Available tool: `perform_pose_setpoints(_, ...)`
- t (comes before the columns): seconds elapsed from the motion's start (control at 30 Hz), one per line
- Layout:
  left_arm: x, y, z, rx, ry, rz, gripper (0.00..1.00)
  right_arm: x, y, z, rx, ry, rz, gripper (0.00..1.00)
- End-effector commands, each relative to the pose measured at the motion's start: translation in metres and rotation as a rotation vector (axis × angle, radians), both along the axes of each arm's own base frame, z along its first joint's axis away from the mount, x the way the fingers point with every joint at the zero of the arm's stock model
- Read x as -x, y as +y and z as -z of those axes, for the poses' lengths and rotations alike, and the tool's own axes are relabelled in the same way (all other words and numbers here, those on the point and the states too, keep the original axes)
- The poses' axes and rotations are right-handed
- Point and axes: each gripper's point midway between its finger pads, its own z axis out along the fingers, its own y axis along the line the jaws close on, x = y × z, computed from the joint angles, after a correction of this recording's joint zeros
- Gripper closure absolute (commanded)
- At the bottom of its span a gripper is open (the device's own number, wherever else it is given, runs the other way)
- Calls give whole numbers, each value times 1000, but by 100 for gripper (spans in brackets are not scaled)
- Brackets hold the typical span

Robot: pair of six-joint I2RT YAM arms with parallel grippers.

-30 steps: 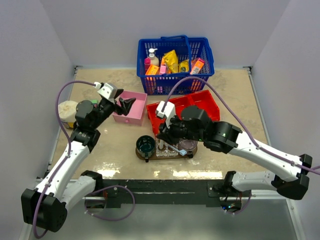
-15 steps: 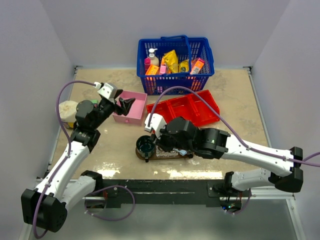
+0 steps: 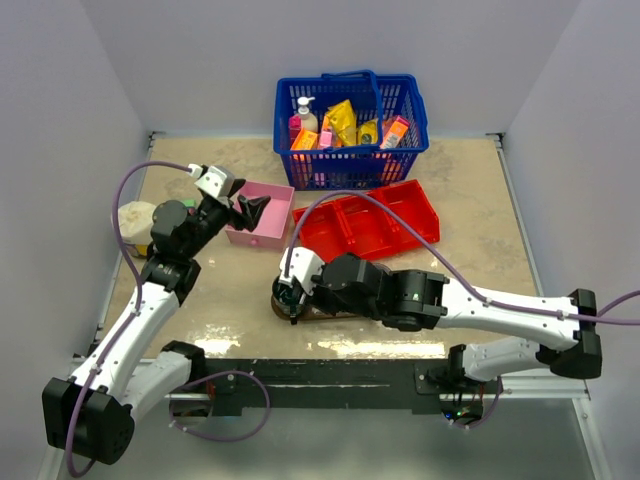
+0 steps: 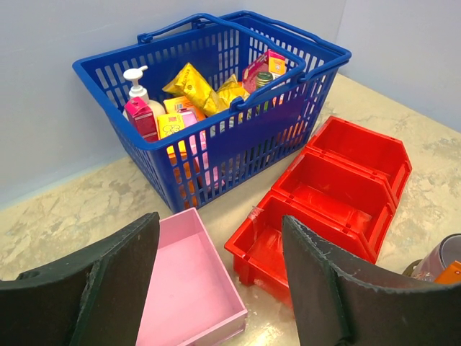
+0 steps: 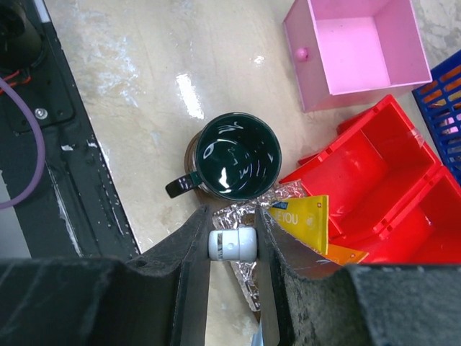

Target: Prepare toiletry sets of a toothbrush and toothpaste on the tray

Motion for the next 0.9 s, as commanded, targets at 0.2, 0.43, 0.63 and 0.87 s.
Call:
perform_pose_setpoints(0.2, -2, 4, -15, -8, -58, -15, 27, 2, 12, 16, 36, -62, -4, 100)
perform_pose_setpoints(0.43, -3, 3, -14, -9, -55, -11, 27, -1, 13, 26, 52, -86, 8, 100)
perform_pose_setpoints(0.63, -3, 2, -13, -11, -52, -6, 27, -2, 13, 32, 47, -104, 11, 100)
perform_pose_setpoints(0.87, -3, 2, -12, -13, -50, -5, 27, -6, 9, 39, 45, -139, 20, 100)
